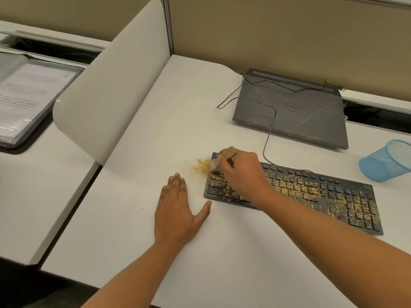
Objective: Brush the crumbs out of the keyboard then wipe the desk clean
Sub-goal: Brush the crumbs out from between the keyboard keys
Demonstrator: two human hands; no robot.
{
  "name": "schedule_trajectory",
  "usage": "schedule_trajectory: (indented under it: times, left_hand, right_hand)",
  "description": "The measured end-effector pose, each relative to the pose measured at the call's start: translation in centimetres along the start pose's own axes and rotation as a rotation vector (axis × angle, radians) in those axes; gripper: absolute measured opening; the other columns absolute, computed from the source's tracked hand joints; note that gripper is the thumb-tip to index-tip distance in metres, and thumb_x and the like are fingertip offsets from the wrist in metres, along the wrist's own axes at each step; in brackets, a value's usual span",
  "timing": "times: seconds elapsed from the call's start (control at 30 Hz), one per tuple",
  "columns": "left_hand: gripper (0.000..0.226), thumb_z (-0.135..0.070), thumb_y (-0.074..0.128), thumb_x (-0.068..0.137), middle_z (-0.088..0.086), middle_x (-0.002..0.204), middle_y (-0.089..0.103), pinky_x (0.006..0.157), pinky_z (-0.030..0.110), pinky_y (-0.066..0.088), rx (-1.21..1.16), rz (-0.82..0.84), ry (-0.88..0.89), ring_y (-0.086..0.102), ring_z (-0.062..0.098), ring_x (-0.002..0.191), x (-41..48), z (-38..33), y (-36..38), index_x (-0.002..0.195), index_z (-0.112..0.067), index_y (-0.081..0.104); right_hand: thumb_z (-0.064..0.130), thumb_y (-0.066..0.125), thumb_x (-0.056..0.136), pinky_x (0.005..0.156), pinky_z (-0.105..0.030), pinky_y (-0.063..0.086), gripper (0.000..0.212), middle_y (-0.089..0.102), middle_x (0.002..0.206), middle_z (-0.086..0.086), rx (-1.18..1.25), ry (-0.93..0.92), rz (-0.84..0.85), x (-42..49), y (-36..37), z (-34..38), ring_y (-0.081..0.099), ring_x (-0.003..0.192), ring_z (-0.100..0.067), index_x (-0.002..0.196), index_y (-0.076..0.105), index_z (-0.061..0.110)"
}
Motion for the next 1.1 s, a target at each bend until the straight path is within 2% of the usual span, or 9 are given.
schedule_trajectory:
  times: [0.13, 0.3, 0.4, 0.53, 0.6, 0.73, 0.9, 1.0, 1.1]
  left_hand:
    - [0.097, -0.075, 0.027, 0.085, 0.006, 0.162, 0.018, 0.123, 0.034, 0.010, 0.004, -0.007, 0.000, 0.009, 0.015, 0.151, 0.1, 0.1, 0.1, 0.153, -0.006, 0.027]
    - [0.097, -0.075, 0.027, 0.086, 0.007, 0.162, 0.019, 0.123, 0.035, 0.011, 0.019, 0.000, 0.004, 0.010, 0.016, 0.151, 0.0, 0.0, 0.1, 0.152, -0.006, 0.027]
    - [0.097, -0.075, 0.027, 0.086, 0.007, 0.162, 0.018, 0.123, 0.035, 0.011, 0.022, 0.004, 0.004, 0.009, 0.016, 0.151, 0.0, 0.1, 0.2, 0.153, -0.006, 0.026]
    - [0.097, -0.076, 0.027, 0.086, 0.007, 0.162, 0.019, 0.123, 0.036, 0.013, 0.028, 0.004, 0.003, 0.011, 0.016, 0.151, 0.1, 0.1, 0.3, 0.152, -0.006, 0.028]
    - [0.097, -0.076, 0.026, 0.086, 0.007, 0.162, 0.018, 0.123, 0.036, 0.012, 0.027, 0.006, 0.004, 0.010, 0.016, 0.151, 0.1, 0.1, 0.2, 0.153, -0.006, 0.027]
    - [0.097, -0.075, 0.025, 0.086, 0.006, 0.163, 0.016, 0.123, 0.035, 0.011, 0.021, 0.012, 0.007, 0.008, 0.016, 0.151, 0.0, 0.2, 0.2, 0.153, -0.006, 0.025]
    - [0.097, -0.075, 0.026, 0.085, 0.007, 0.163, 0.016, 0.123, 0.035, 0.011, 0.015, 0.012, 0.005, 0.008, 0.016, 0.151, 0.0, 0.1, 0.2, 0.153, -0.006, 0.026]
    - [0.097, -0.076, 0.025, 0.085, 0.006, 0.163, 0.015, 0.123, 0.035, 0.010, 0.012, 0.013, 0.005, 0.007, 0.016, 0.151, 0.0, 0.1, 0.2, 0.153, -0.006, 0.025]
    - [0.097, -0.076, 0.026, 0.086, 0.006, 0.163, 0.016, 0.123, 0.035, 0.010, 0.019, 0.010, 0.010, 0.008, 0.017, 0.151, 0.1, 0.1, 0.2, 0.153, -0.006, 0.025]
  right_hand:
    - [0.021, 0.047, 0.101, 0.046, -0.008, 0.034, 0.030, 0.056, 0.048, 0.024, 0.023, 0.074, -0.049, 0.3, -0.9, 0.0, 0.054, 0.048, 0.006, 0.080, 0.068, 0.015]
    - [0.025, 0.047, 0.101, 0.053, -0.033, 0.049, 0.033, 0.072, 0.075, -0.001, 0.099, 0.129, -0.042, 0.8, -0.3, 0.0, 0.064, 0.059, -0.015, 0.086, 0.074, 0.012]
    - [0.028, 0.047, 0.099, 0.061, -0.040, 0.057, 0.033, 0.072, 0.072, 0.001, 0.029, 0.131, -0.113, 0.9, -0.9, -0.6, 0.068, 0.065, -0.017, 0.082, 0.073, 0.014]
    - [0.028, 0.045, 0.102, 0.071, -0.045, 0.060, 0.036, 0.074, 0.078, -0.002, 0.114, 0.134, 0.034, 0.4, 0.6, -0.5, 0.072, 0.073, -0.018, 0.084, 0.074, 0.014]
    - [0.028, 0.046, 0.100, 0.067, -0.041, 0.060, 0.032, 0.073, 0.076, 0.004, 0.178, 0.160, -0.041, 0.6, -0.2, -0.7, 0.072, 0.070, -0.015, 0.081, 0.071, 0.021]
    - [0.026, 0.045, 0.102, 0.047, -0.007, 0.037, 0.036, 0.056, 0.045, 0.020, -0.021, 0.126, -0.122, -0.1, -1.9, -0.7, 0.056, 0.050, 0.008, 0.070, 0.062, 0.022]
    - [0.027, 0.048, 0.100, 0.050, -0.024, 0.049, 0.032, 0.067, 0.063, 0.008, 0.019, 0.129, -0.129, 0.2, -2.3, -1.3, 0.065, 0.056, -0.005, 0.079, 0.070, 0.016]
    - [0.023, 0.049, 0.101, 0.043, -0.010, 0.036, 0.033, 0.056, 0.048, 0.018, -0.004, 0.085, -0.071, -0.5, -2.2, -1.1, 0.054, 0.045, 0.005, 0.073, 0.066, 0.019]
    - [0.026, 0.050, 0.100, 0.044, -0.012, 0.034, 0.029, 0.064, 0.063, 0.009, -0.001, 0.057, -0.011, -0.7, -1.5, -1.2, 0.051, 0.044, -0.002, 0.085, 0.071, 0.013]
Point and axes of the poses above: each hand's wrist, its own x-axis towards the middle knuckle, its own y-axis out of the palm, z = x × y, the point moved 4 cm from there along x, towards the middle knuckle
